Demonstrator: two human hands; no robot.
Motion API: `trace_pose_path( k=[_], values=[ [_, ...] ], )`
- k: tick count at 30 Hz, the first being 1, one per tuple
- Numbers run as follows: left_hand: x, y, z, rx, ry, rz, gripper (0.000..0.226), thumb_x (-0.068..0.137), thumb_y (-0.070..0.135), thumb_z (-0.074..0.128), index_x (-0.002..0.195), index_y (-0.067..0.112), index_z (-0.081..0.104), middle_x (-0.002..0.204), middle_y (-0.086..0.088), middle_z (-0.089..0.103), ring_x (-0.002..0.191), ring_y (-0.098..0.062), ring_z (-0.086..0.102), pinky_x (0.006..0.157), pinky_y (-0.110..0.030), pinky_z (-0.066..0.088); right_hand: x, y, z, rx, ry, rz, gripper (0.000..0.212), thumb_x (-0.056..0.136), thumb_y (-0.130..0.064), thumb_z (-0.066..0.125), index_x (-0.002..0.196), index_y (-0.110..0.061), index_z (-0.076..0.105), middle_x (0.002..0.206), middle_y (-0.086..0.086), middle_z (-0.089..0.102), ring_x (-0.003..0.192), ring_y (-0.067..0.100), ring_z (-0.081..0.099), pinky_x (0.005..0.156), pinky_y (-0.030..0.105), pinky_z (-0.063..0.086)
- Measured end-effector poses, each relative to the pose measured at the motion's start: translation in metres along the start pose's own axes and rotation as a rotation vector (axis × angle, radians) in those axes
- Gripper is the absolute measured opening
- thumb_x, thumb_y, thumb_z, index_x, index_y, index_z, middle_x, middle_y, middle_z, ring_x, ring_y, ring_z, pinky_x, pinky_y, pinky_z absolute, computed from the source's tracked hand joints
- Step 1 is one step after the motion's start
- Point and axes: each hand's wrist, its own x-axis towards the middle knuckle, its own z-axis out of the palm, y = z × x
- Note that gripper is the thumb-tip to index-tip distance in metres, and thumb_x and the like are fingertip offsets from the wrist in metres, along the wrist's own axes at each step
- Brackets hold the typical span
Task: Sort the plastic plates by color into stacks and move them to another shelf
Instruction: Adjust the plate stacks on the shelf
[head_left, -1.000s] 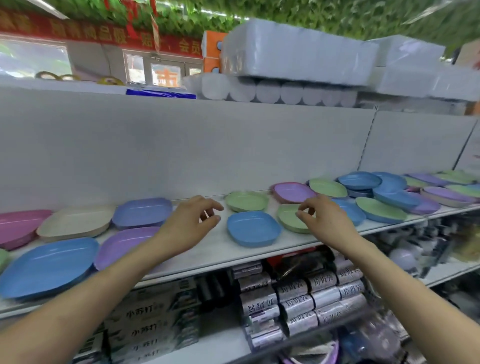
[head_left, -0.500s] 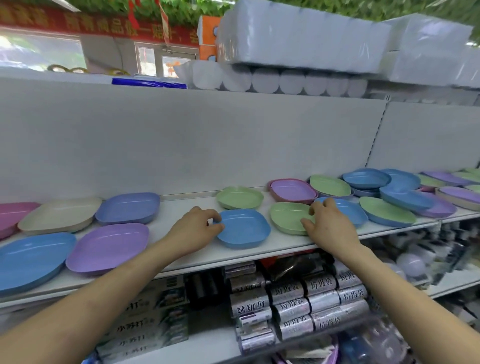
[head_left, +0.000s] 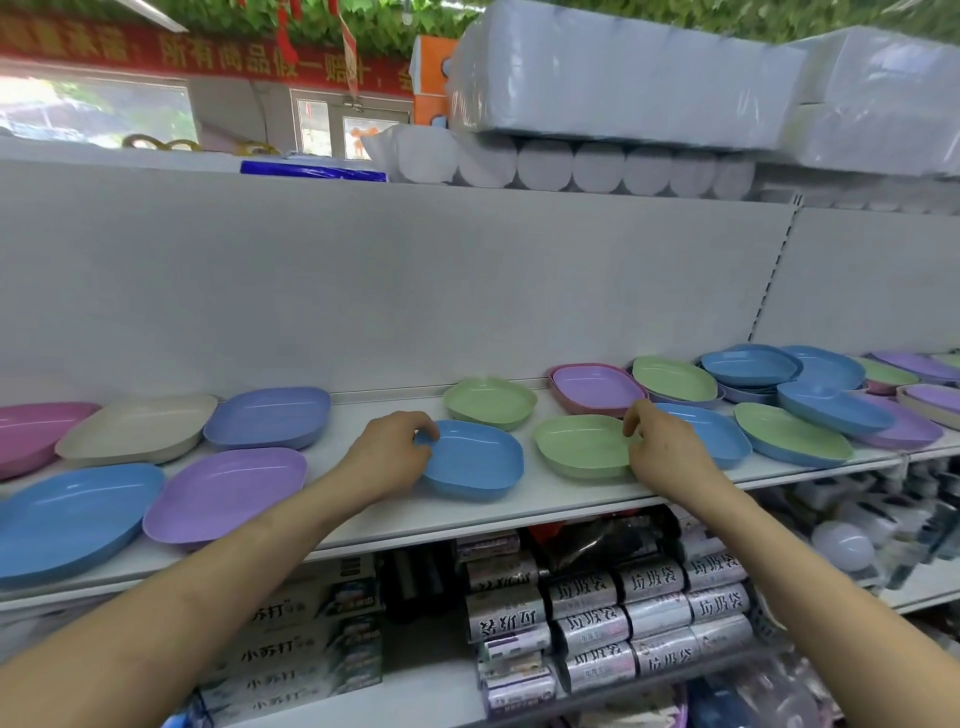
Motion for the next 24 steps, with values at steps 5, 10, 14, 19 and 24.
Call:
trace_pose_path(
  k=[5, 10, 14, 19, 24],
  values=[
    [0.000, -0.005, -0.003, -0.062, 0.025, -0.020, 0.044, 0.092, 0.001, 0.037, 0.110, 0.024, 0.071, 0.123, -0.006, 0.058, 0.094, -0.026, 0.058, 0.071, -0.030, 0.047, -0.003, -0.003, -0.006, 0.036, -0.053, 0.032, 0.043, 0.090, 0.004, 0.039, 0.107, -0.016, 0.071, 0.118, 0.013, 0.067, 0.097, 0.031, 0.061, 0.072, 0.032, 0.041],
    [-0.005, -0.009, -0.010, -0.148, 0.097, -0.005, 0.047, 0.098, 0.004, 0.033, 0.116, 0.024, 0.072, 0.133, -0.005, 0.059, 0.109, -0.025, 0.056, 0.089, -0.033, 0.047, -0.008, -0.006, -0.007, 0.187, -0.105, 0.083, 0.048, 0.089, 0.005, 0.037, 0.103, -0.021, 0.075, 0.110, 0.006, 0.064, 0.068, 0.021, 0.058, 0.054, 0.028, 0.041],
    [-0.012, -0.011, -0.021, -0.208, 0.135, 0.021, 0.036, 0.103, 0.014, 0.042, 0.123, 0.025, 0.069, 0.134, 0.004, 0.061, 0.116, -0.015, 0.054, 0.090, -0.025, 0.037, -0.011, -0.016, -0.004, 0.383, -0.066, 0.112, 0.039, 0.095, -0.003, 0.042, 0.104, -0.020, 0.076, 0.114, 0.005, 0.066, 0.088, 0.018, 0.060, 0.075, 0.032, 0.047],
    [-0.024, -0.020, -0.039, -0.235, 0.168, 0.028, 0.033, 0.097, 0.030, 0.065, 0.129, 0.032, 0.061, 0.129, 0.008, 0.061, 0.112, -0.015, 0.055, 0.091, -0.029, 0.043, -0.010, -0.037, 0.001, 0.658, -0.053, 0.081, 0.027, 0.085, -0.027, 0.082, 0.107, -0.018, 0.069, 0.107, -0.001, 0.061, 0.085, 0.015, 0.054, 0.082, 0.033, 0.045],
    [-0.039, -0.033, -0.062, -0.266, 0.189, 0.020, 0.044, 0.090, 0.030, 0.074, 0.130, 0.032, 0.057, 0.123, 0.005, 0.061, 0.108, -0.017, 0.057, 0.088, -0.031, 0.047, -0.017, -0.079, 0.006, 0.831, -0.116, 0.076, 0.054, 0.073, -0.032, 0.092, 0.115, -0.019, 0.061, 0.106, 0.001, 0.058, 0.076, 0.018, 0.052, 0.070, 0.033, 0.044]
  ],
)
